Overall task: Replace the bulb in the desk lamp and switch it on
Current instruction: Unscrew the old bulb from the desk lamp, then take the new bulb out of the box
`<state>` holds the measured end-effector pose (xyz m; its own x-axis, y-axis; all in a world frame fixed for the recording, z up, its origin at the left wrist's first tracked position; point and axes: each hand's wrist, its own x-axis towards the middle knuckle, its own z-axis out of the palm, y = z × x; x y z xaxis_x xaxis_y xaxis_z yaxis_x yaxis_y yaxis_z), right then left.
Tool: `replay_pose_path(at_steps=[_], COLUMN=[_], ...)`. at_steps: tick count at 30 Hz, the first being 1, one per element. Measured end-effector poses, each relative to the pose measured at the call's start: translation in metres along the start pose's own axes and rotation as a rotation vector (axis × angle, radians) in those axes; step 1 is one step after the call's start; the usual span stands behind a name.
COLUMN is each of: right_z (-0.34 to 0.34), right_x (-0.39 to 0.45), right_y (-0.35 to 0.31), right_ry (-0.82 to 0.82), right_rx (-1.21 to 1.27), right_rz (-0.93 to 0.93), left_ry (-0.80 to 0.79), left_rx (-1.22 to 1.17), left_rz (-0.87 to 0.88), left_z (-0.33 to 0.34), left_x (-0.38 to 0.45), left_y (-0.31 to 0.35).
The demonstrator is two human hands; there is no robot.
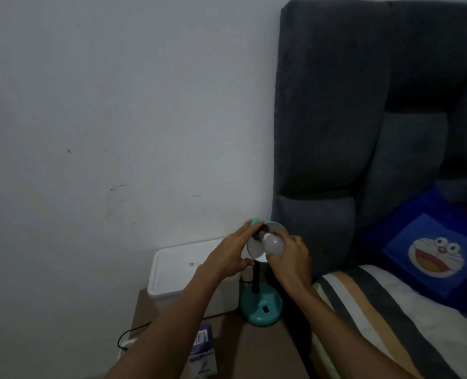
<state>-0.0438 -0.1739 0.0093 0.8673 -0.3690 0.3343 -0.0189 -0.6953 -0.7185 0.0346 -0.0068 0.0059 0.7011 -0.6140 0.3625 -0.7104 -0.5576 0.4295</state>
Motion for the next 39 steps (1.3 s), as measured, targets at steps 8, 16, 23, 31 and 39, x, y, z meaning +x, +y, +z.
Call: replay_pose_path(at_steps=[8, 16, 23, 31, 39], right_z=[-0.028, 0.009, 0.060, 0.110, 0.132], right_x=[-0.041, -0.107, -0.145, -0.165, -0.165], right_y=[-0.012, -0.014, 0.016, 0.051, 0.066], right_ry=[0.053, -0.049, -0.189, -0.248, -0.283], right_rx=[0.086, 0.020, -0.007, -0.056, -0.088], right_rz=[-0.016, -0.087, 0.078, 0.194, 0.226], left_ry=[0.148, 0.163, 0.132, 0.168, 0.218], left_rx=[0.016, -0.014, -0.160, -0.412, -0.484], left_rz=[-0.119, -0.363, -0.506, -0.651, -0.681], left_z=[-0.019, 0.003, 0.041, 0.077, 0.088], left_x=[-0.061, -0.169, -0.229, -0.247, -0.247], left_y=[0.018, 0.003, -0.023, -0.031, -0.036])
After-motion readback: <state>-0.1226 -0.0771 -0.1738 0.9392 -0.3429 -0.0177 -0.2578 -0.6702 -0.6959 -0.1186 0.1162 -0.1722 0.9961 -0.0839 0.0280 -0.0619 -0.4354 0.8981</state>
